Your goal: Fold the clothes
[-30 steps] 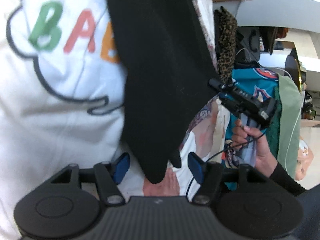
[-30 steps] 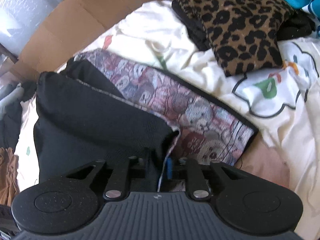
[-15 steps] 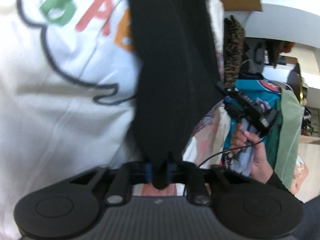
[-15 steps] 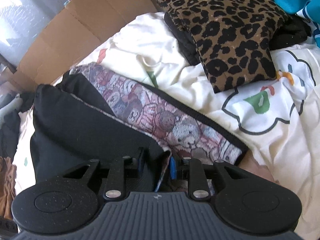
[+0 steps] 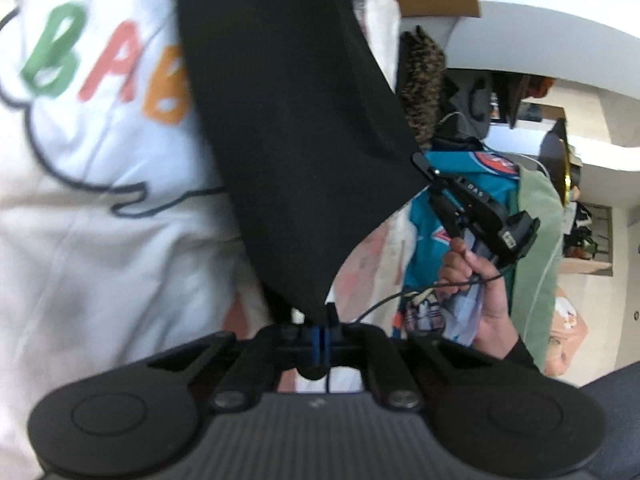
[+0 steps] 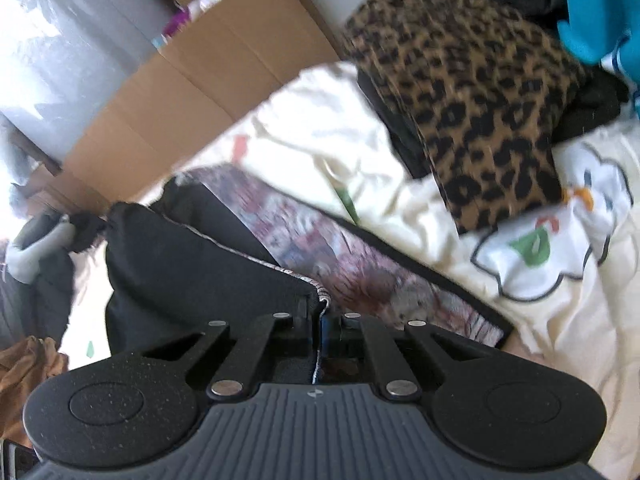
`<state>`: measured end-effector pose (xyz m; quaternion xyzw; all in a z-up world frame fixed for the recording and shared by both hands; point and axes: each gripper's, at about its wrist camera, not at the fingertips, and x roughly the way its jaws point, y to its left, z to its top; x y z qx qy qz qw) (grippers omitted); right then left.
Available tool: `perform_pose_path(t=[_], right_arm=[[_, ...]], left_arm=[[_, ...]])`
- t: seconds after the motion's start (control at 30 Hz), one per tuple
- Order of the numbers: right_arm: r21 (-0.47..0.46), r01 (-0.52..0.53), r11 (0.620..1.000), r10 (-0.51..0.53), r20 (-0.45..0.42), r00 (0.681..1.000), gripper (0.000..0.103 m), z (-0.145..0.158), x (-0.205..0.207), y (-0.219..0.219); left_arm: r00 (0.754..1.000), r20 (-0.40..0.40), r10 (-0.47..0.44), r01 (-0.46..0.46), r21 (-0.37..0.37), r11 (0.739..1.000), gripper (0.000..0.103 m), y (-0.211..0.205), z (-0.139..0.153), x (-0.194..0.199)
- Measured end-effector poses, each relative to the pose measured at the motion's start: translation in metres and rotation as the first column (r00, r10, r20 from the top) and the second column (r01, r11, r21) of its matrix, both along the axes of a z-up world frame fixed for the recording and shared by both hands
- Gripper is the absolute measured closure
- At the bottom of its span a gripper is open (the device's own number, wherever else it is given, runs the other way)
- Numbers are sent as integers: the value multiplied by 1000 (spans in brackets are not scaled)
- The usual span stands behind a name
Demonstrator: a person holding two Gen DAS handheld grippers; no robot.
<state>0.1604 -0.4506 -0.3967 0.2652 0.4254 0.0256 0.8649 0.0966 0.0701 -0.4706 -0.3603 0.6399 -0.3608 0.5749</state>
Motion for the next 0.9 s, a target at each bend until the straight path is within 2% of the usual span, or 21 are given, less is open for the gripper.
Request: perform_pose_path(t=[0.17,0.33,0.73,0.83,0.9], right_arm=[[-12,26,1000,-26,30,999,102,13,-7,-9],[-38,63,997,-62,25,998,102,12,-8,-22],[-68,110,992,-112,-38,993,102,-27,-8,-49],[-57,134,989,-138,-69,988,102,-39,-13,-55],[-54,141,989,-145,-88,985,102,-46,-15,-58]], left_arm=[[999,37,-6,6,-18,1000,101,-15,10,6],[998,44,-33,34,-20,999,101,-25,10,10],[995,43,-86,86,-17,996,101,-49,-12,19],[992,38,-120,119,8,993,101,-57,-23,18],[988,38,-151,149,58,987,101,-59,-31,14]])
